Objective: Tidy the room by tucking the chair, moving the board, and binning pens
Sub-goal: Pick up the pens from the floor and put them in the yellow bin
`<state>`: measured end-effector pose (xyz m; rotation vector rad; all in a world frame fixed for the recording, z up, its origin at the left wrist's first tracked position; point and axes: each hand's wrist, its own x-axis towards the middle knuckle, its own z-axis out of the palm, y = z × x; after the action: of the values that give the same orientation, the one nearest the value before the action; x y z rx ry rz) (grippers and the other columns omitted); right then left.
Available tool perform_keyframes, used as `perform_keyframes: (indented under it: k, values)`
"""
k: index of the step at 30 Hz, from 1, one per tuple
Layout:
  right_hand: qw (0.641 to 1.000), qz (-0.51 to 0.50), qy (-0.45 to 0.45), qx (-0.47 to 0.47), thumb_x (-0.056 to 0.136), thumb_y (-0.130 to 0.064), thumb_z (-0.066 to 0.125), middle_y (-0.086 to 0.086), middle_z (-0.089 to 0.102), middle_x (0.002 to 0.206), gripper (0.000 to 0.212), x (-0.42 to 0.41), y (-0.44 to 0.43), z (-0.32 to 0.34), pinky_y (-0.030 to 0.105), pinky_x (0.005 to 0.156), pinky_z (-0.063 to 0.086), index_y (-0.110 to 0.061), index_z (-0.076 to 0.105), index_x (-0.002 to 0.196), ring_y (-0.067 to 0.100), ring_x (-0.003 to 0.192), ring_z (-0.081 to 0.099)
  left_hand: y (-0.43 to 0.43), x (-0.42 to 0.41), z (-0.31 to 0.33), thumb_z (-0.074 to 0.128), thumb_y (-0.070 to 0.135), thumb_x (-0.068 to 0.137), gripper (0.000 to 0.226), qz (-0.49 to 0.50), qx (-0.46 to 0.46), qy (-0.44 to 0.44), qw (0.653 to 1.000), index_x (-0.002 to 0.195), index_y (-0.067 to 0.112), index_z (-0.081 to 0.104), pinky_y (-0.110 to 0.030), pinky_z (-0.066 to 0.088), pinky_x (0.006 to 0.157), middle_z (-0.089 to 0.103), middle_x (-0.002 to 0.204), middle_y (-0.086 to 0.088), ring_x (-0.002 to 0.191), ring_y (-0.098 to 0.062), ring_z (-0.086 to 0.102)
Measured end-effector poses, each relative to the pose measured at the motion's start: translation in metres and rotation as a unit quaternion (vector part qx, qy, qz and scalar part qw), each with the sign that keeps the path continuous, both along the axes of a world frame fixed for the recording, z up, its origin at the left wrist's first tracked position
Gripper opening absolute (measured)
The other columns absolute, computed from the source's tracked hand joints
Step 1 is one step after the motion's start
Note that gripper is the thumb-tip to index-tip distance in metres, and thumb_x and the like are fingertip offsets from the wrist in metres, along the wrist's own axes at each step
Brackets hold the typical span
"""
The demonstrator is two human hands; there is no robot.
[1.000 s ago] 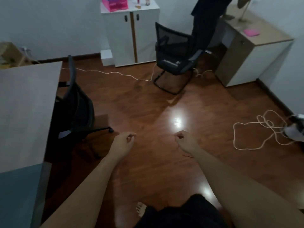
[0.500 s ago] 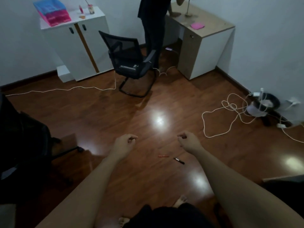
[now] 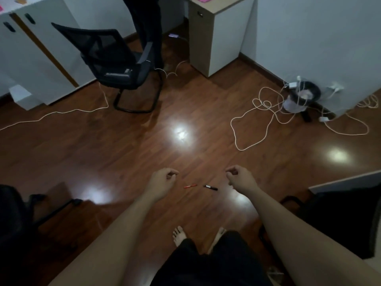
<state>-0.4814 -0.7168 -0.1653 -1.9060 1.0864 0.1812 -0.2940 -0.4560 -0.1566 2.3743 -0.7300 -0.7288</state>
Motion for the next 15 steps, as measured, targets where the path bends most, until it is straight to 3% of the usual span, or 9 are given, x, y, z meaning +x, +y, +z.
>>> perform_keyframes:
  k: [3, 6, 10, 15]
  values:
    - [1.000, -0.006, 0.012, 0.016, 0.099, -0.019, 0.064, 0.000, 0.072, 0.092, 0.011, 0.001, -0.002, -0.017, 0.046, 0.076, 0.061, -0.016, 0.071, 0.108, 0.027, 0.084, 0.076, -0.011, 0.011, -0.018, 0.064, 0.014, 0.099, 0.023, -0.022, 0.012, 0.002, 1.000, 0.115, 0.019, 0.080, -0.021, 0.047, 0.083, 0.079, 0.117, -0.001, 0.101, -0.018, 0.074]
    - [0.999, -0.012, 0.029, 0.032, 0.098, -0.026, 0.065, 0.001, 0.073, 0.098, 0.018, 0.002, -0.006, -0.036, 0.052, 0.086, 0.061, -0.017, 0.074, 0.111, 0.028, 0.092, 0.076, -0.021, 0.018, -0.031, 0.065, 0.012, 0.098, 0.023, -0.033, 0.016, 0.016, 0.999, 0.114, 0.018, 0.080, -0.025, 0.052, 0.088, 0.079, 0.117, -0.003, 0.102, -0.020, 0.075]
    - [0.998, 0.004, 0.047, 0.045, 0.097, -0.024, 0.065, 0.004, 0.077, 0.104, 0.015, 0.022, -0.021, -0.051, 0.034, 0.072, 0.055, -0.019, 0.074, 0.108, 0.026, 0.088, 0.078, -0.041, 0.036, -0.048, 0.064, 0.014, 0.099, 0.022, -0.023, 0.027, 0.032, 0.999, 0.113, 0.020, 0.080, -0.026, 0.052, 0.091, 0.079, 0.117, 0.000, 0.104, -0.017, 0.074]
    - [0.995, 0.056, 0.077, 0.033, 0.096, -0.021, 0.068, 0.003, 0.076, 0.112, 0.020, 0.055, -0.060, -0.061, 0.024, 0.085, 0.046, -0.014, 0.076, 0.114, 0.021, 0.103, 0.070, -0.078, 0.056, -0.064, 0.065, 0.015, 0.099, 0.021, 0.029, 0.030, 0.027, 0.999, 0.112, 0.020, 0.080, -0.027, 0.054, 0.092, 0.079, 0.116, 0.000, 0.102, -0.017, 0.074]
